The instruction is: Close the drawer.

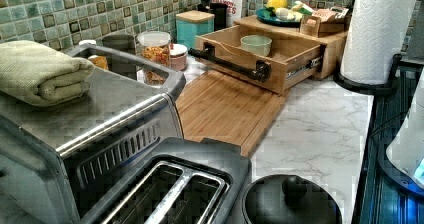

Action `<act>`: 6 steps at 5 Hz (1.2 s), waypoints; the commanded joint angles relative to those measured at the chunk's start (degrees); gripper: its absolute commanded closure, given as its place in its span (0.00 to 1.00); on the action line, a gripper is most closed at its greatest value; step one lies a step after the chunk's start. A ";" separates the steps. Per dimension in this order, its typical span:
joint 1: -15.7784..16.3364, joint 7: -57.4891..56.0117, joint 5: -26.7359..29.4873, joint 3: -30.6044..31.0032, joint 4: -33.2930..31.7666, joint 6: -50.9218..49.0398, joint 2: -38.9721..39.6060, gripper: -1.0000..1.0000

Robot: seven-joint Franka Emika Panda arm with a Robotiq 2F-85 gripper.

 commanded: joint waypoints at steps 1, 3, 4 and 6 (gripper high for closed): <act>0.00 0.00 -0.18 -0.01 0.00 0.01 0.20 1.00; -3.55 -3.02 -0.81 3.86 -1.37 3.36 1.33 1.00; -0.77 -5.75 -0.74 2.02 -1.44 7.30 3.53 1.00; 0.17 -11.62 -3.19 3.34 2.69 7.91 10.27 1.00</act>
